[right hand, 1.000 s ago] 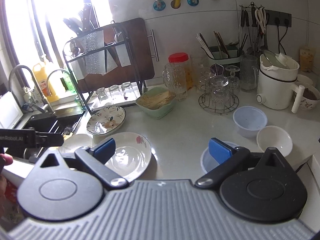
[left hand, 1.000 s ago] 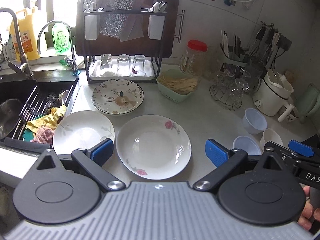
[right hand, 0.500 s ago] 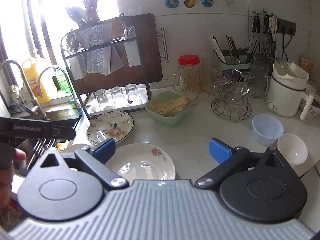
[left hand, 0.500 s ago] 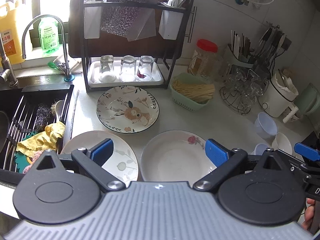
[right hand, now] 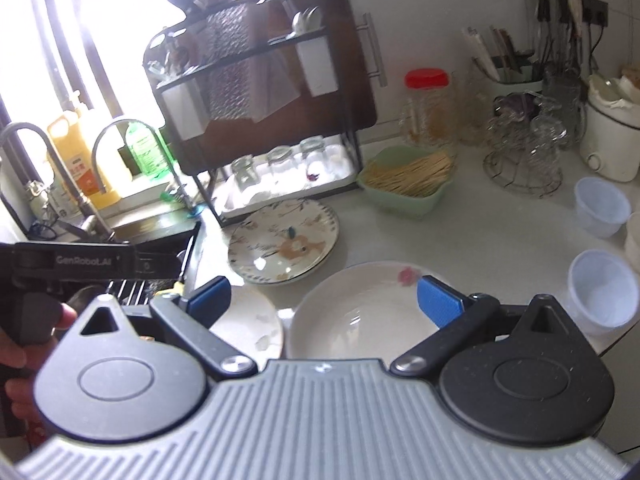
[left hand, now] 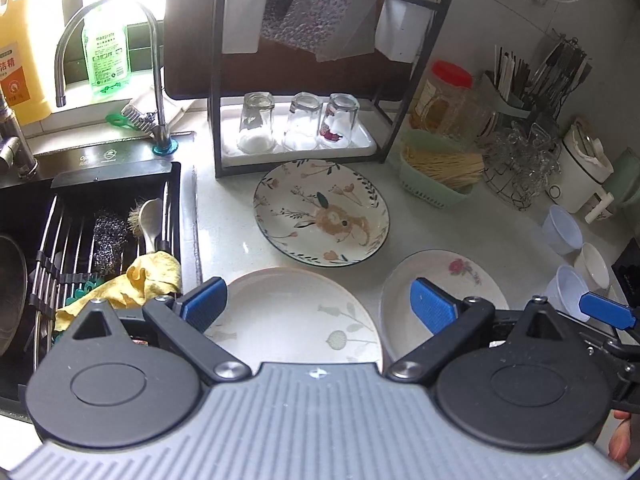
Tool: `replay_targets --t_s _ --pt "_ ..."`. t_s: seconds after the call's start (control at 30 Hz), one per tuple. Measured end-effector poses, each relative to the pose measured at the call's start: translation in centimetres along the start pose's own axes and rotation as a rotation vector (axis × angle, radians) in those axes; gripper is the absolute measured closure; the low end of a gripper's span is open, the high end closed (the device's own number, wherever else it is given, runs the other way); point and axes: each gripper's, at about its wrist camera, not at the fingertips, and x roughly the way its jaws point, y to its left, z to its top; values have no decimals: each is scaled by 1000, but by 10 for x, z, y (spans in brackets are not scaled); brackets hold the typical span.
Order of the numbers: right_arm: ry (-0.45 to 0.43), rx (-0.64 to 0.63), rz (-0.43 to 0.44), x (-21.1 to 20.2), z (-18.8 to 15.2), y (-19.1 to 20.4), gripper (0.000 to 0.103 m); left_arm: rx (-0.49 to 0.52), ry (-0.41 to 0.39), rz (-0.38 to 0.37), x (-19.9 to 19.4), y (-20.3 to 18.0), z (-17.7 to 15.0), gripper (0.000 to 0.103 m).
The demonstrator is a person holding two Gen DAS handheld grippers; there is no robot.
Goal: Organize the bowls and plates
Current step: 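Move both grippers toward the white leaf-pattern plate beside the sink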
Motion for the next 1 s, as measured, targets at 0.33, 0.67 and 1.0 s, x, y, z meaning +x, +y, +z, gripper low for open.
replay_targets --t_s 0.33,0.67,1.0 --pt "166 25 113 48 -20 34 24 -34 49 47 30 60 -18 4" --pt "336 176 148 107 -32 43 49 -75 126 32 66 106 -30 20" --pt "469 241 58 135 -43 32 63 -66 197 -50 105 119 -33 50"
